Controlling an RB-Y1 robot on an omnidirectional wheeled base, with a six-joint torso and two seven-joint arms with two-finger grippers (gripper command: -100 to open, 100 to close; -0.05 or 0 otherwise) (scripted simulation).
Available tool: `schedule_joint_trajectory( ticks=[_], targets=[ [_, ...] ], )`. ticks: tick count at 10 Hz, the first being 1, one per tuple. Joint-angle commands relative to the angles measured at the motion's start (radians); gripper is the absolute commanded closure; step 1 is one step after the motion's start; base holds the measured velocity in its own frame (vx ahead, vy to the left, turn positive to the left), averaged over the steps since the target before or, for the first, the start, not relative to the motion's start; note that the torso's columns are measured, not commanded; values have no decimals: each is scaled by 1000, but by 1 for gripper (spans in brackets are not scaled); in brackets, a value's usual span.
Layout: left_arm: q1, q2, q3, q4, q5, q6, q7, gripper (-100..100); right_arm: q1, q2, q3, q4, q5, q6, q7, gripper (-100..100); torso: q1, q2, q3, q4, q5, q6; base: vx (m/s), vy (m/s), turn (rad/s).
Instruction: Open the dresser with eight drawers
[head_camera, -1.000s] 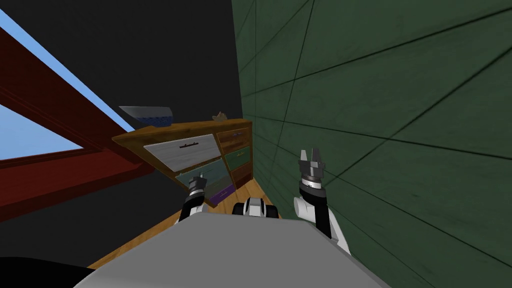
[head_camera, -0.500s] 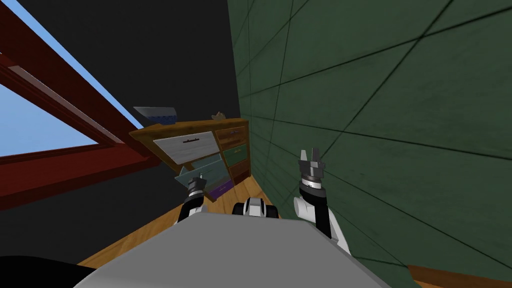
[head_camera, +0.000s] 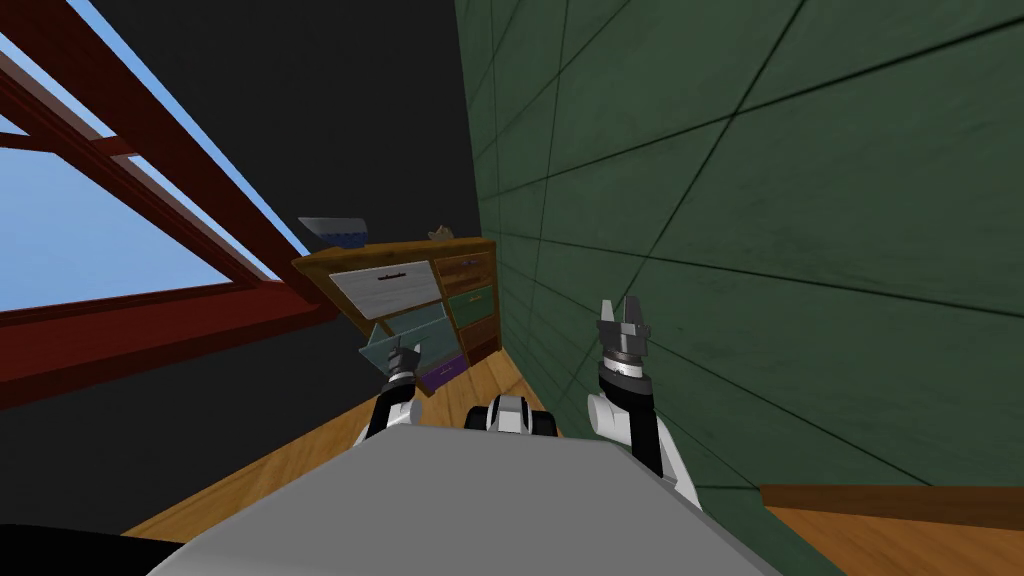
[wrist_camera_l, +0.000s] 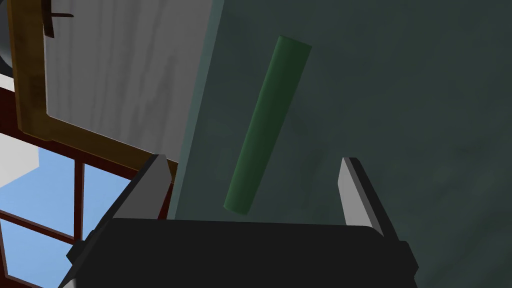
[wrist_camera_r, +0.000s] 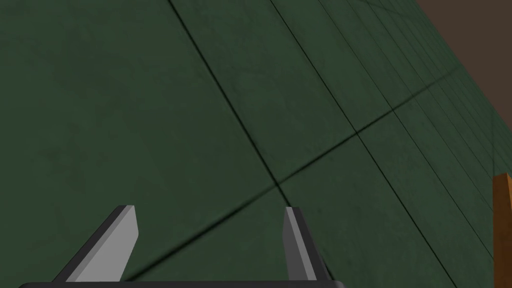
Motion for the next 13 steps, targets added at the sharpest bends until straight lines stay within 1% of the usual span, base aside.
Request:
schedule_joint_trajectory(
  ticks=[1,2,3,4,5,6,7,8,10,11,12,13],
  targets=[
    [-72,42,-11,75,9,-17,3,-100,0,0,0,0,0,0,0,0,-4,6,3,1,-1,0,-71,-37,89],
    [-105,42,-11,113,9,-17,3,-100,0,0,0,0,0,0,0,0,-7,9,6,3,-2,0,-40,-27,-2],
    [-107,42,-11,133,9,-17,3,-100,0,0,0,0,0,0,0,0,-6,8,5,3,-2,0,-10,-13,-15],
    [-153,83,-20,171,19,-28,4,-100,0,0,0,0,0,0,0,0,-4,6,4,2,-2,0,-71,-39,127],
    [-189,83,-20,206,19,-28,4,-100,0,0,0,0,0,0,0,0,-5,8,5,2,-2,0,-79,-39,81],
    [-213,83,-20,244,19,-28,4,-100,0,0,0,0,0,0,0,0,-4,8,5,3,-2,0,-39,-21,-6],
    [-213,83,-20,253,19,-28,4,-100,0,0,0,0,0,0,0,0,-4,6,4,2,-1,0,-13,-8,-14],
    [-262,123,-29,293,28,-40,5,-100,0,0,0,0,0,0,0,0,-3,4,3,1,-1,0,-59,-23,122],
    [-314,123,-29,338,28,-40,5,-100,0,0,0,0,0,0,0,0,-6,8,5,3,-2,0,-62,-36,40],
    [-319,123,-29,366,28,-40,5,-100,0,0,0,0,0,0,0,0,-4,6,4,2,-2,0,-17,-2,-13],
    [-363,164,-38,398,37,-51,6,-100,0,0,0,0,0,0,0,0,-3,5,3,2,-1,0,-78,-23,140],
    [-396,164,-38,442,37,-51,6,-100,0,0,0,0,0,0,0,0,-4,8,4,2,-1,-1,-87,-34,74]
  ],
)
